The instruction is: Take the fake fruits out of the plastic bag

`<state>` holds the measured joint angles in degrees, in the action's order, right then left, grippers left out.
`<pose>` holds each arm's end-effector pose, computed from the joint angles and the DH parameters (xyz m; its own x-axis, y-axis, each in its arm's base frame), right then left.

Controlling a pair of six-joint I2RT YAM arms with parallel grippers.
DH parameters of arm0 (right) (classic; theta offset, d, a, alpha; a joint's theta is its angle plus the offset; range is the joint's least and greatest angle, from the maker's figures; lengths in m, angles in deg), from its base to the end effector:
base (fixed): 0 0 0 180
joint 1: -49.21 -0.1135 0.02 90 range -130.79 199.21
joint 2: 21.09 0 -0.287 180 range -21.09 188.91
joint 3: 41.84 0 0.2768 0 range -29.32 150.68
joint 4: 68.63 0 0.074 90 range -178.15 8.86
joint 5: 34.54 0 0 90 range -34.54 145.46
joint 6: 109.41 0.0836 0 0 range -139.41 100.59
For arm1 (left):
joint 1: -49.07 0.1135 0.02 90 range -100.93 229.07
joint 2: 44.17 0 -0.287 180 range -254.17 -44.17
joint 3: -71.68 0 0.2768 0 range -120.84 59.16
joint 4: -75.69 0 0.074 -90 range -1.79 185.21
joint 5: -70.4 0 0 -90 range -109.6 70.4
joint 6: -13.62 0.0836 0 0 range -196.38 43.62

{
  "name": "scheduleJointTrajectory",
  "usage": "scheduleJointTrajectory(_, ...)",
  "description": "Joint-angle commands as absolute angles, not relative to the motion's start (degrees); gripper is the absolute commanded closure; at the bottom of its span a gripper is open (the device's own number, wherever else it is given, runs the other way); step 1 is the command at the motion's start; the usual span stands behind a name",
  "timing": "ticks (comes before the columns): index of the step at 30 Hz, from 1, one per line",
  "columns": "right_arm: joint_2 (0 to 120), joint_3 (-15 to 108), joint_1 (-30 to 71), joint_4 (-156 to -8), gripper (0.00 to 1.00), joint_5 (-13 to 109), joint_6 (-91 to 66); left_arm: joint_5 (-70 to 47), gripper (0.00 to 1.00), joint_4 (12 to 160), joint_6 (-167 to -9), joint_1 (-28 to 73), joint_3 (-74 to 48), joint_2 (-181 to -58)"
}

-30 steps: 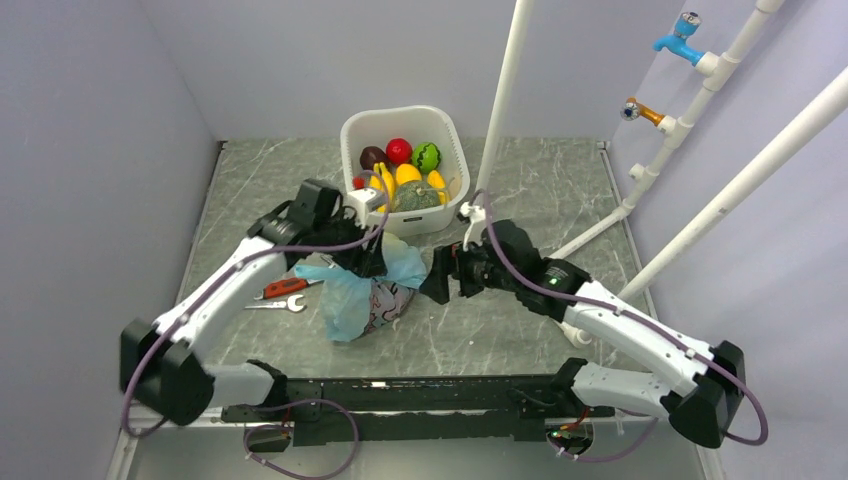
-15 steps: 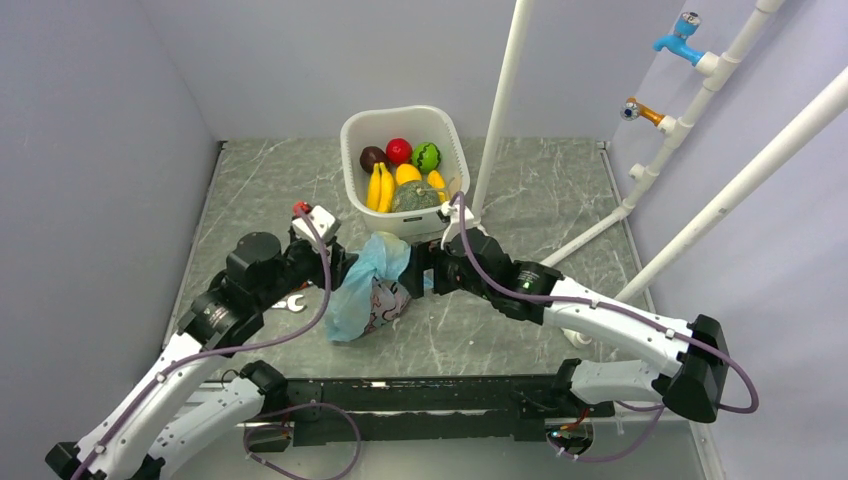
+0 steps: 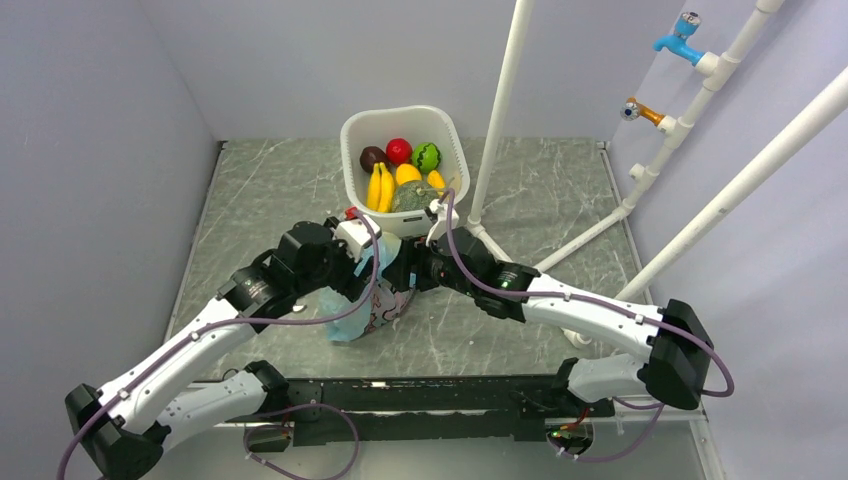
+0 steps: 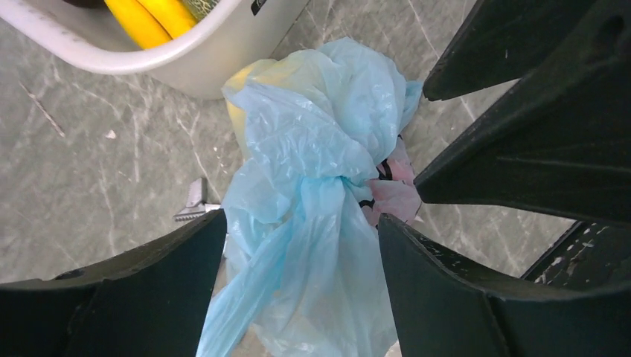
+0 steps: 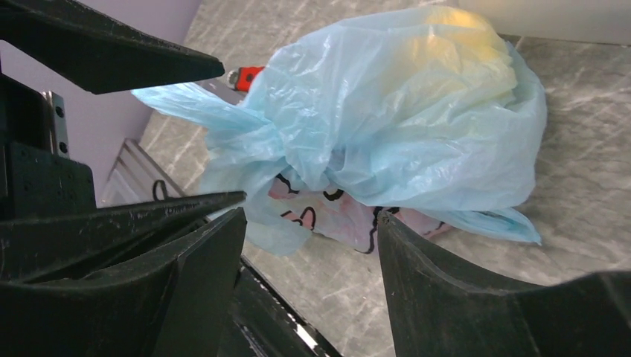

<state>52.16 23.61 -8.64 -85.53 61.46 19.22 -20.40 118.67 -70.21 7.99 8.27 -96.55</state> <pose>0.1959 0.2953 0.2851 -0.6678 0.1042 -0.7370 -0.4795 0.6971 0.5330 0.1894 -0.1635 0.3104 -0.3269 0.4276 -0.8428 0.6872 0.7197 0.0985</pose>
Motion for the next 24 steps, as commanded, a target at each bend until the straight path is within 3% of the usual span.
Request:
scheduleJointTrajectory(1, 52.8, 22.5, -8.7, -76.1, 0.33, 59.8, 21.9, -20.8, 0.14, 116.9, -69.1, 7.7, 6.8, -93.5)
scheduleJointTrajectory(3, 54.3, 23.2, -8.7, -75.5, 0.33, 59.7, 21.9, -21.1, 0.14, 116.5, -69.3, 7.7, 7.1, -93.4)
scheduleJointTrajectory(6, 56.9, 26.0, -8.8, -76.9, 0.37, 59.8, 20.7, -20.1, 0.21, 116.5, -69.1, 7.7, 7.1, -94.1)
scheduleJointTrajectory(11, 59.4, 26.6, -8.8, -77.1, 0.4, 59.9, 22.1, -20.1, 0.42, 119.1, -68.7, 7.7, 5.4, -98.6)
scheduleJointTrajectory(15, 60.8, 25.6, -8.8, -75.3, 0.46, 60.0, 23.2, -17.8, 0.47, 120.0, -68.7, 7.7, 4.8, -100.8)
scheduleJointTrajectory(22, 62.6, 27.2, -8.8, -75.7, 0.53, 61.7, 23.1, -17.9, 0.77, 120.8, -68.3, 7.7, 4.2, -102.4)
scheduleJointTrajectory(24, 63.2, 27.6, -8.8, -75.9, 0.54, 62.0, 23.4, -18.1, 0.8, 120.7, -68.3, 7.7, 4.2, -102.3)
